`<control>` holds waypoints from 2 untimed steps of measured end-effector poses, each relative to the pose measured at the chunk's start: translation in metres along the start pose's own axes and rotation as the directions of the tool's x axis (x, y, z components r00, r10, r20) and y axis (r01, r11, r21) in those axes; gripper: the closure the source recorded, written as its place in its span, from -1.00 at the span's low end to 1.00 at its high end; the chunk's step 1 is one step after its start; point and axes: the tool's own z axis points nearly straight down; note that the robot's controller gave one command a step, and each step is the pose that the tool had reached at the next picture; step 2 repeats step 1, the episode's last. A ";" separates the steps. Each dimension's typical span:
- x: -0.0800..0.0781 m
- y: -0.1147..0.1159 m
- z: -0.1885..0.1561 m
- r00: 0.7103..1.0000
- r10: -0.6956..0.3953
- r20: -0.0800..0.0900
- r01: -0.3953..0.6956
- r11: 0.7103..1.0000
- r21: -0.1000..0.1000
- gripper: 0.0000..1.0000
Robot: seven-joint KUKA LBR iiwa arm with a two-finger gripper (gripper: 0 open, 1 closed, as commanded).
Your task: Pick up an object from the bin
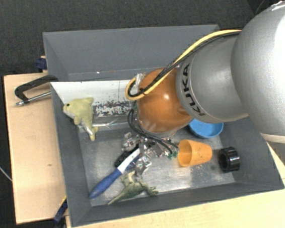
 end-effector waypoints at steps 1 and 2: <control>-0.003 0.022 -0.172 0.961 -0.277 -0.004 0.277 0.961 -0.001 1.00; -0.003 0.022 -0.172 0.961 -0.277 -0.004 0.277 0.961 -0.001 1.00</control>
Offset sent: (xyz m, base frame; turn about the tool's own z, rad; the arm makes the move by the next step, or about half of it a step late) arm -0.0105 0.0186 0.1671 -0.2802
